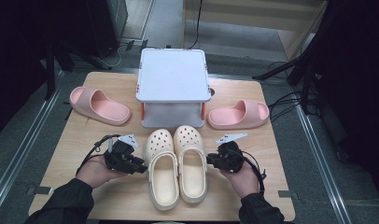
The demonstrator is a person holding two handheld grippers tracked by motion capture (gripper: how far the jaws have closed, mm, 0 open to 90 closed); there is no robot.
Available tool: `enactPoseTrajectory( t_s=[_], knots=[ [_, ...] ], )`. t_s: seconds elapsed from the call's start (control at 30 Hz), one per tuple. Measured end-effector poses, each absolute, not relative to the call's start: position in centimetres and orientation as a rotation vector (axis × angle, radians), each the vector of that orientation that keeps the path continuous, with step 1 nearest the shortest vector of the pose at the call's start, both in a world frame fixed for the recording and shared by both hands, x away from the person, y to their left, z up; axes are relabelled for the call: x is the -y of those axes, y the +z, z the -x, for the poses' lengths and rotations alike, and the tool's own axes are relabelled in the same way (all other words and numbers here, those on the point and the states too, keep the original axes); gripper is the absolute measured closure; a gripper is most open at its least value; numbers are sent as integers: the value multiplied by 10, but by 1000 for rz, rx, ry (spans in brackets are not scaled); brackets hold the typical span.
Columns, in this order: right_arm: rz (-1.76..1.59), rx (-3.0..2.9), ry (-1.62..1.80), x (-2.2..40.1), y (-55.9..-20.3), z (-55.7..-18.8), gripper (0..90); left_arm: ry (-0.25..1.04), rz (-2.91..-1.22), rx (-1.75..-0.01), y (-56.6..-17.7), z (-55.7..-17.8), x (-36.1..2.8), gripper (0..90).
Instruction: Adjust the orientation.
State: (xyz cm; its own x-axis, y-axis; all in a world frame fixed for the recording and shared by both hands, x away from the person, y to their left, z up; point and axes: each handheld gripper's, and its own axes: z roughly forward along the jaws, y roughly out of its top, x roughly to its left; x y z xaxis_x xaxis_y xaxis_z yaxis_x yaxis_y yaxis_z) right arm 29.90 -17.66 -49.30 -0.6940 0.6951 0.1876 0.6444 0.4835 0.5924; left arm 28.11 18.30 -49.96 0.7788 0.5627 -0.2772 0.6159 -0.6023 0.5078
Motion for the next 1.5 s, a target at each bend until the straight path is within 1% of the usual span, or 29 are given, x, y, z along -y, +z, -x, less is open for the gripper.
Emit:
enactPoseTrajectory(
  t_s=[0.27,0.33,0.47,0.53,0.57,0.7,0.77,1.07,1.13,1.2,1.27,1.3,1.33,1.37,1.47,1.5],
  knots=[
    [-1216,-2529,1143,188,-478,-293,736,-46,-2295,-916,-485,-287,-201,609],
    [-1212,-2485,1238,191,-467,-285,716,-35,-2272,-927,-482,-289,-203,617],
    [-1185,-2464,1283,189,-459,-278,693,-24,-2240,-931,-475,-294,-208,636],
    [-1166,-2460,1301,187,-455,-273,681,-16,-2217,-934,-472,-297,-210,650],
    [-1132,-2456,1314,183,-451,-268,666,-17,-2186,-933,-470,-300,-212,670],
    [-1102,-2454,1330,176,-446,-261,644,-8,-2174,-942,-466,-304,-213,692],
    [-1074,-2468,1332,169,-444,-255,614,-6,-2164,-947,-463,-309,-214,694],
    [-999,-2514,1353,148,-447,-242,573,9,-2141,-946,-448,-320,-214,696],
    [-1000,-2537,1352,140,-451,-241,538,17,-2139,-940,-444,-325,-215,696],
    [-1008,-2535,1349,139,-452,-242,527,24,-2129,-939,-439,-331,-215,696],
    [-1026,-2547,1343,134,-458,-244,484,33,-2128,-935,-434,-335,-214,697],
    [-1026,-2547,1343,134,-458,-244,484,41,-2128,-932,-431,-338,-214,697],
    [-1035,-2545,1338,129,-461,-246,436,50,-2130,-928,-427,-342,-213,696],
    [-1035,-2545,1338,129,-461,-246,436,58,-2126,-929,-425,-343,-212,696],
    [-1057,-2533,1331,124,-464,-247,359,76,-2128,-914,-413,-352,-211,697],
    [-1057,-2533,1331,124,-464,-247,359,88,-2126,-911,-409,-355,-210,697]
  ],
)
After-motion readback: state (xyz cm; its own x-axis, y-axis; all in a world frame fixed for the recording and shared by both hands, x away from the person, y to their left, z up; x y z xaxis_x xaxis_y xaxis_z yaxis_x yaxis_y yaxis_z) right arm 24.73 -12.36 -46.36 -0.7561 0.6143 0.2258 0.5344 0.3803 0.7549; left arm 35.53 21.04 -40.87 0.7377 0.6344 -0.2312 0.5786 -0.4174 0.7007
